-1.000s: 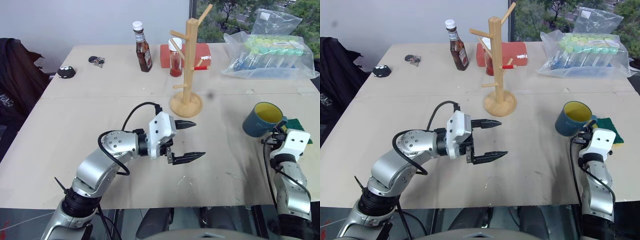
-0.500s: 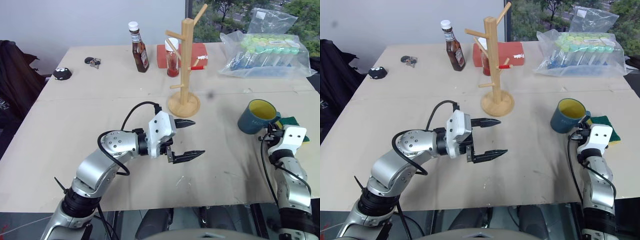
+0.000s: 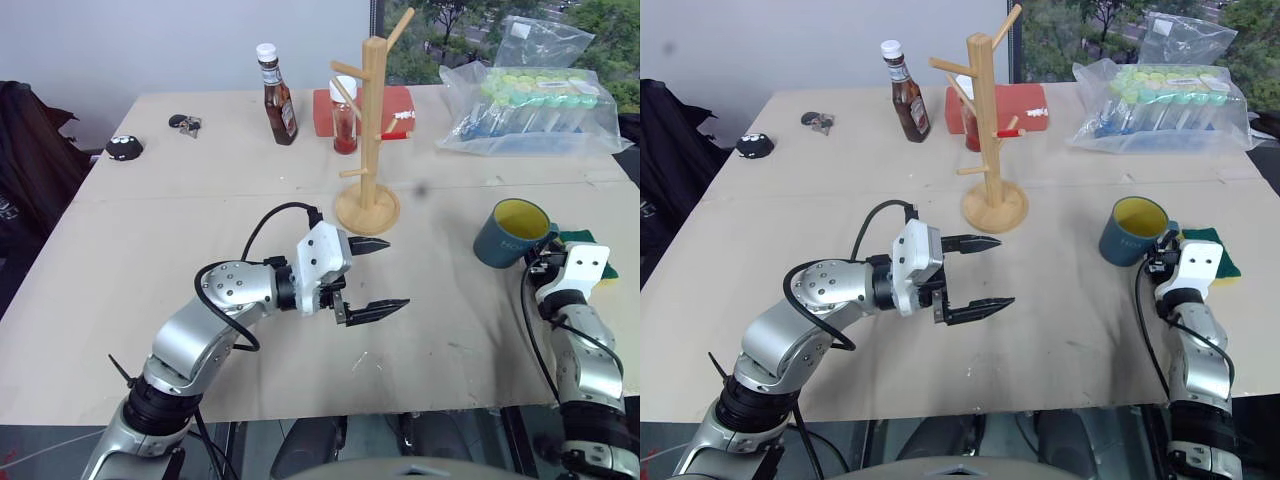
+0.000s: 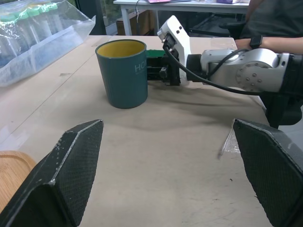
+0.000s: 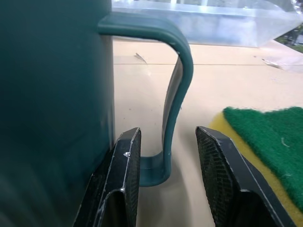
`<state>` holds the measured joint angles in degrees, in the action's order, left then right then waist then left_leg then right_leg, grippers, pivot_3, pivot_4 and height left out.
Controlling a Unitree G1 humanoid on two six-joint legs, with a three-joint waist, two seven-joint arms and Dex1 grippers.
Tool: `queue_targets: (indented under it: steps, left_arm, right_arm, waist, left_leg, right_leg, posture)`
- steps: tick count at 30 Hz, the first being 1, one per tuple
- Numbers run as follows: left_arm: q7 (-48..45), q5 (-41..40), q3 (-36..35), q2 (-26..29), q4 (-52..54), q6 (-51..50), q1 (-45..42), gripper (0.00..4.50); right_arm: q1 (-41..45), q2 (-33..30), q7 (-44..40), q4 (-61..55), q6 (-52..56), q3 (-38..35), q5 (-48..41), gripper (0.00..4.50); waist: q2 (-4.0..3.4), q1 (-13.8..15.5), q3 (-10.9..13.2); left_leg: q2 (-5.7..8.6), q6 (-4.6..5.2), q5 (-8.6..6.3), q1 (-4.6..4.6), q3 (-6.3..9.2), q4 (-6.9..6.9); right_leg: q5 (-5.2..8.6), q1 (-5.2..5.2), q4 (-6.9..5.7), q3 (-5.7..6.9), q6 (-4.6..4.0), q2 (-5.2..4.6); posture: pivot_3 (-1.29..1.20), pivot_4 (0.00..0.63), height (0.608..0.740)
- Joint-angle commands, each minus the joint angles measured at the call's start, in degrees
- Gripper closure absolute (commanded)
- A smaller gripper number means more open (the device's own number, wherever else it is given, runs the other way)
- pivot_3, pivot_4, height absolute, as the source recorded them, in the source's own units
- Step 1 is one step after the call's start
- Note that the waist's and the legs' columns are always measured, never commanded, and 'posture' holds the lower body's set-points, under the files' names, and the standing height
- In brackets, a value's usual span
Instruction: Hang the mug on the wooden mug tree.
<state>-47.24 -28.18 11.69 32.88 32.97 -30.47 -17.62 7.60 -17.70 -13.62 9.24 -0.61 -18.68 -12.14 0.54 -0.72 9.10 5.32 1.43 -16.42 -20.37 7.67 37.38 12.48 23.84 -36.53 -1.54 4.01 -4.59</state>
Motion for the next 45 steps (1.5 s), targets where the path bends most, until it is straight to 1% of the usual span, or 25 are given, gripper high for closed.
queue_targets:
  steps: [1,3,5,14,16,18,19,21,22,24,28,32,37,42,45]
  left_arm:
    - [0.2,0.1,-1.2,0.3,2.1,1.1,0.1,0.00]
    - [0.4,0.2,-1.3,0.3,2.1,1.2,0.2,0.00]
    - [0.7,0.2,-1.4,0.1,2.1,1.2,0.3,0.00]
    - [2.9,0.6,-1.8,-0.6,2.3,1.7,0.8,0.00]
    - [4.5,0.4,-2.4,-1.4,2.5,1.9,1.6,0.00]
    - [6.6,0.0,-3.3,-2.9,2.8,2.1,2.9,0.00]
    - [8.2,0.9,-3.6,-4.1,3.5,3.5,4.5,0.00]
    - [11.0,2.2,-4.0,-6.7,4.8,6.4,7.2,0.00]
    - [14.3,0.0,-5.8,-10.3,5.7,6.8,9.8,0.00]
    - [16.2,0.8,-7.6,-12.7,6.8,9.8,14.0,0.00]
    - [18.0,1.8,-10.0,-16.0,6.2,15.3,17.5,0.00]
    - [18.2,2.9,-10.0,-18.2,6.1,20.8,20.0,0.00]
    - [20.4,4.4,-10.6,-20.8,6.7,25.9,22.3,0.00]
    - [20.0,4.3,-10.2,-20.6,7.9,29.0,25.4,0.00]
    - [19.9,4.5,-9.9,-21.0,6.8,30.9,26.1,0.00]
  right_arm:
    - [1.7,-1.5,-2.0,2.1,-2.3,-0.6,-0.9,2.98]
    - [2.0,-1.8,-2.8,2.8,-2.8,-0.4,-0.9,3.52]
    - [2.1,-1.7,-3.7,2.8,-2.8,-0.3,-1.4,4.46]
    - [1.8,-2.8,-6.0,1.0,-2.6,-0.7,-2.9,4.46]
    - [2.1,-4.5,-9.3,-1.1,-0.2,-0.5,-5.0,4.46]
    - [2.8,-7.1,-13.6,-3.9,2.8,0.6,-7.0,4.46]
    - [3.7,-9.8,-17.0,-5.5,4.5,1.9,-7.3,4.46]
    - [5.5,-14.2,-21.0,-7.6,7.9,3.7,-7.6,4.46]
    - [8.0,-18.0,-23.1,-8.5,11.8,5.3,-7.0,4.46]
    - [13.5,-23.1,-27.5,-9.9,17.1,7.6,-7.9,4.46]
    - [23.8,-28.6,-35.3,-9.5,20.2,12.8,-7.0,4.46]
    - [32.6,-30.3,-41.2,-7.4,20.1,18.1,-4.6,4.46]
    - [43.4,-29.5,-47.2,-4.1,19.8,24.3,-1.4,4.46]
    - [49.2,-27.0,-47.5,-1.5,21.8,27.1,1.2,4.46]
    - [51.2,-25.9,-48.4,-2.3,23.5,27.9,1.6,4.46]
  waist:
    - [0.00,0.0,0.0]
    - [0.00,0.0,0.0]
    - [0.00,0.0,0.0]
    - [0.01,0.0,0.0]
    - [0.00,0.0,0.0]
    - [-0.02,0.0,0.0]
    - [-0.03,-0.1,0.0]
    - [-0.05,-0.2,0.0]
    - [-0.07,-0.3,0.1]
    - [-0.09,-0.2,0.1]
    - [-0.08,0.3,0.1]
    - [-0.07,0.9,0.1]
    - [-0.07,1.5,0.1]
    - [-0.06,1.6,0.1]
    - [-0.07,1.6,0.1]
  left_leg:
    - [0.00,0.00,0.00,0.00,0.00,0.00]
    - [0.00,0.00,0.00,0.00,0.01,0.00]
    - [0.00,0.00,0.00,0.00,0.01,0.00]
    - [-0.01,0.00,0.00,0.00,0.00,0.00]
    - [-0.01,0.00,0.00,0.00,-0.01,0.00]
    - [-0.01,0.01,-0.01,0.00,-0.03,0.00]
    - [-0.01,0.01,-0.01,0.00,-0.04,0.00]
    - [-0.01,0.02,-0.01,0.01,-0.09,0.00]
    - [-0.01,0.02,-0.01,0.00,-0.11,0.01]
    - [-0.04,0.05,-0.03,0.01,-0.28,0.03]
    - [-0.26,0.03,-0.02,-0.03,-0.15,0.02]
    - [-0.36,0.01,-0.01,-0.28,0.00,0.07]
    - [-0.30,0.08,-0.05,-0.51,-0.12,0.10]
    - [-0.32,0.06,-0.06,-0.70,-0.06,0.03]
    - [-0.32,0.07,-0.06,-0.75,-0.11,0.04]
  right_leg:
    - [0.00,0.00,0.00,0.00,0.00,0.00]
    - [0.00,0.00,0.00,0.01,0.00,0.01]
    - [0.00,0.00,0.00,0.00,0.00,0.00]
    - [-0.01,0.00,0.00,-0.03,0.00,0.01]
    - [-0.01,0.01,0.00,-0.03,0.00,0.00]
    - [-0.01,0.01,0.01,-0.06,0.00,0.00]
    - [-0.01,0.01,0.01,-0.07,0.00,0.00]
    - [-0.01,0.02,0.03,-0.10,0.00,-0.01]
    - [-0.01,0.02,0.04,-0.09,0.01,-0.01]
    - [-0.03,0.04,0.08,-0.21,0.02,-0.05]
    - [-0.09,0.00,0.14,0.08,-0.11,0.03]
    - [-0.25,-0.03,0.52,0.36,-0.24,0.12]
    - [-0.34,0.15,0.75,0.22,-0.15,0.06]
    - [-0.34,0.36,0.74,0.28,-0.16,-0.03]
    - [-0.35,0.43,0.72,0.23,-0.17,-0.10]
  posture:
    - [0.00,0.150,0.740]
    - [0.00,0.150,0.740]
    - [0.00,0.150,0.740]
    - [0.00,0.150,0.740]
    - [0.00,0.150,0.740]
    - [0.00,0.150,0.740]
    - [0.00,0.150,0.740]
    - [0.00,0.150,0.740]
    - [0.00,0.150,0.740]
    - [0.00,0.150,0.740]
    - [0.00,0.150,0.740]
    - [0.00,0.150,0.740]
    - [0.00,0.150,0.740]
    - [0.00,0.150,0.740]
    - [0.00,0.150,0.740]
